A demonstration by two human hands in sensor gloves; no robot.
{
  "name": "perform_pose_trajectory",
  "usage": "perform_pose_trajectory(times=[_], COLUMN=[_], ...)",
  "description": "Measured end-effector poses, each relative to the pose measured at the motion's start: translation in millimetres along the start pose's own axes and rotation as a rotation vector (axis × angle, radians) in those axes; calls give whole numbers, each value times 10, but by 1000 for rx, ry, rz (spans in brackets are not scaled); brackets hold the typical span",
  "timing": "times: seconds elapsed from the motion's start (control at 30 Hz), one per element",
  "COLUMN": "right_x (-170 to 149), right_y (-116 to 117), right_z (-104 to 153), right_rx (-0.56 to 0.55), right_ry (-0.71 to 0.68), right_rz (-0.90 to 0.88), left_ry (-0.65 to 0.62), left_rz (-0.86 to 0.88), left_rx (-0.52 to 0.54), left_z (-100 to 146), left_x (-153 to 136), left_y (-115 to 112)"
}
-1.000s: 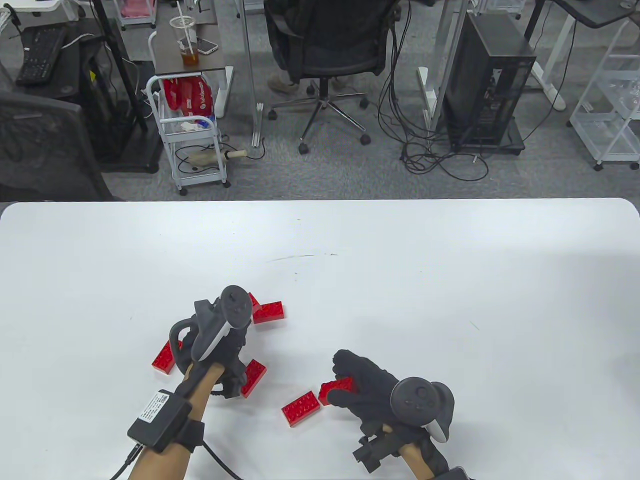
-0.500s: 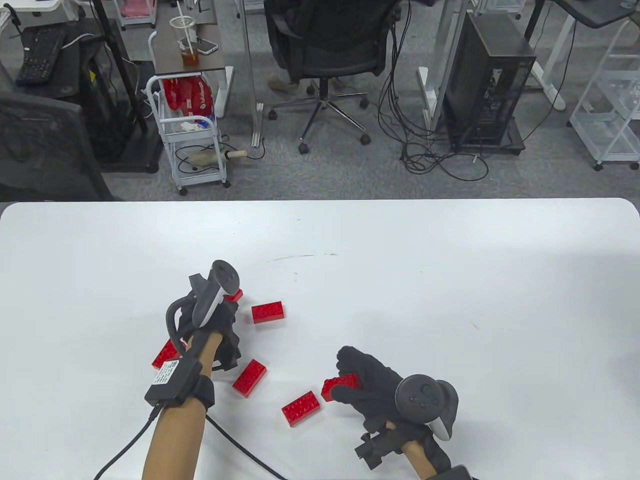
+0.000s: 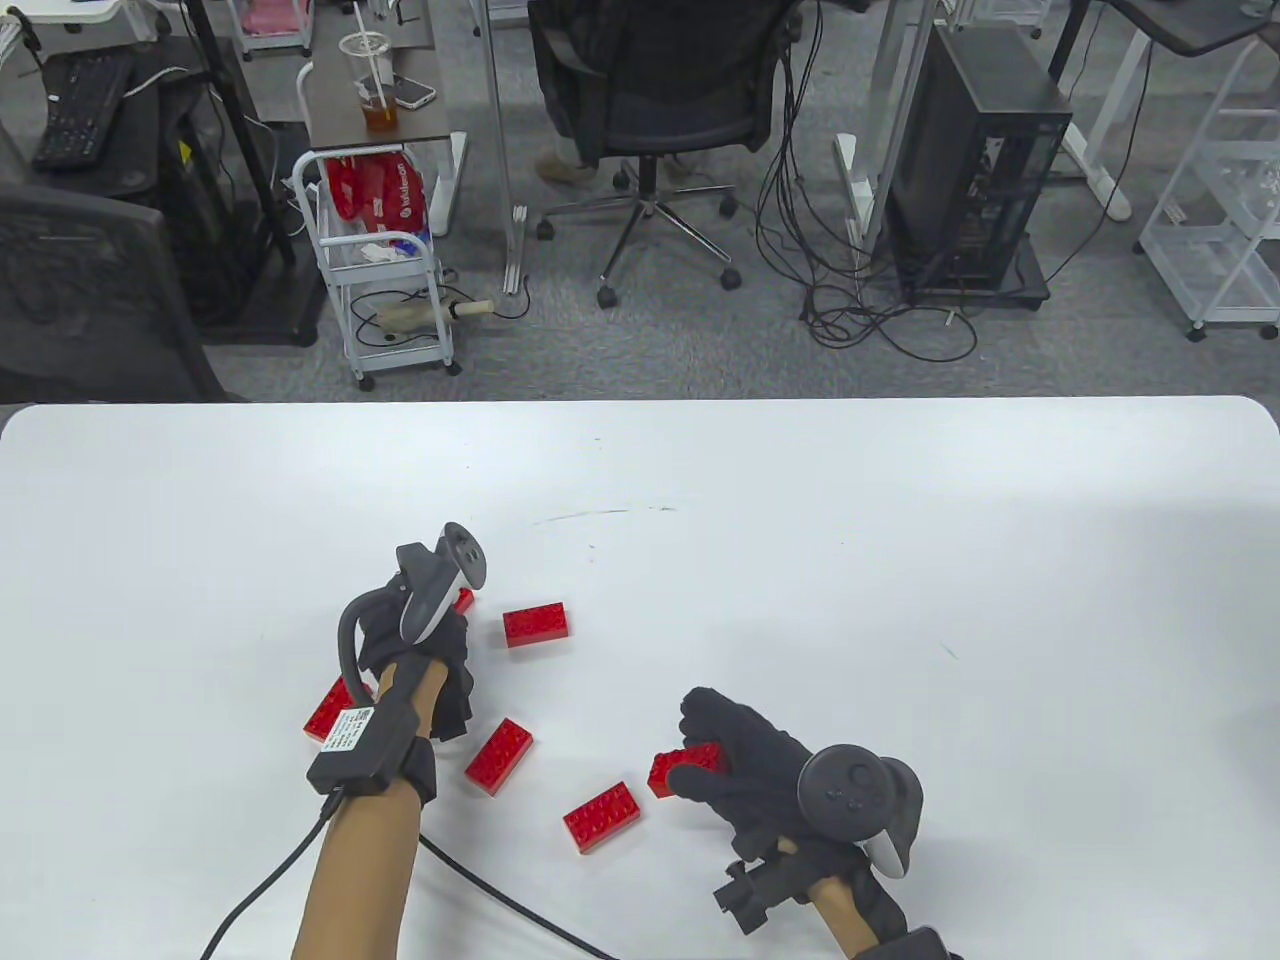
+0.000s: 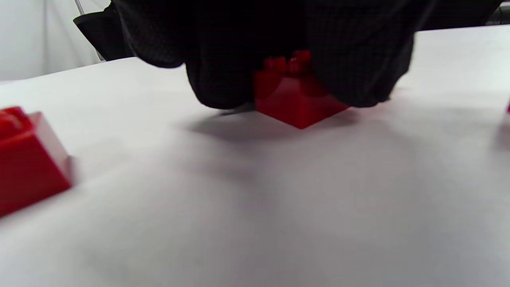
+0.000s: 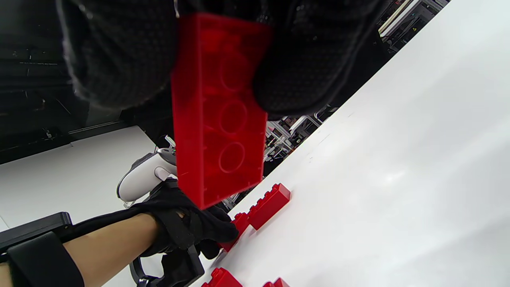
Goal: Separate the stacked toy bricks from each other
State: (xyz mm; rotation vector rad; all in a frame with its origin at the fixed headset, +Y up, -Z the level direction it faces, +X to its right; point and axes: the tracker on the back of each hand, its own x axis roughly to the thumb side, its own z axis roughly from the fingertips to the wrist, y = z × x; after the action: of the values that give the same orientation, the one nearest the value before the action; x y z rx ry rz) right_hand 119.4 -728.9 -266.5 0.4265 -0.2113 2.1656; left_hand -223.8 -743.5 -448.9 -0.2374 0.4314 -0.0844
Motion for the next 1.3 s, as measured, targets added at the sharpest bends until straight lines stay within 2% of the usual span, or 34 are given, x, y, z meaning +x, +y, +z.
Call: perform_pose_trajectory(times=[0.07,0.23,0.33,0.43,0.57,0.63,0.8,0.93,1.17,1.3], right_x=[-1,-15,-31,-47,-59,-65,-89,-116,-148,-204], right_y=[-4,-24,-33,-55,-72,-79,-90,-98,-114,-133], right_z=[0,-7,-10,-10,-10,-9,-10,-14,-25,-75], right_rx=[-2,-10,-13,-20,-26,-33,-45,-41,-50,-57], right_ry=[-1,1,8,13,15,13,15,25,36,52], right_rz=[-1,4,3,-1,1,6,9,20,44,107], left_ry=[-7,-51,-126,-223,-308,-345,-383,-399,-431,-427], left_rz=[-1,55,141,204,243,261,319,348,395,394], left_rx=[-13,87,145,251,293,315,447,457,485,460], left_z=[22,184,377,662,936,1065,1364,1479,1591,1609], left_x=[6,-39,-92,-156,-236,-275,-409,-515,-685,-739], left_y=[3,152,306,427,478,476,368,260,243,146])
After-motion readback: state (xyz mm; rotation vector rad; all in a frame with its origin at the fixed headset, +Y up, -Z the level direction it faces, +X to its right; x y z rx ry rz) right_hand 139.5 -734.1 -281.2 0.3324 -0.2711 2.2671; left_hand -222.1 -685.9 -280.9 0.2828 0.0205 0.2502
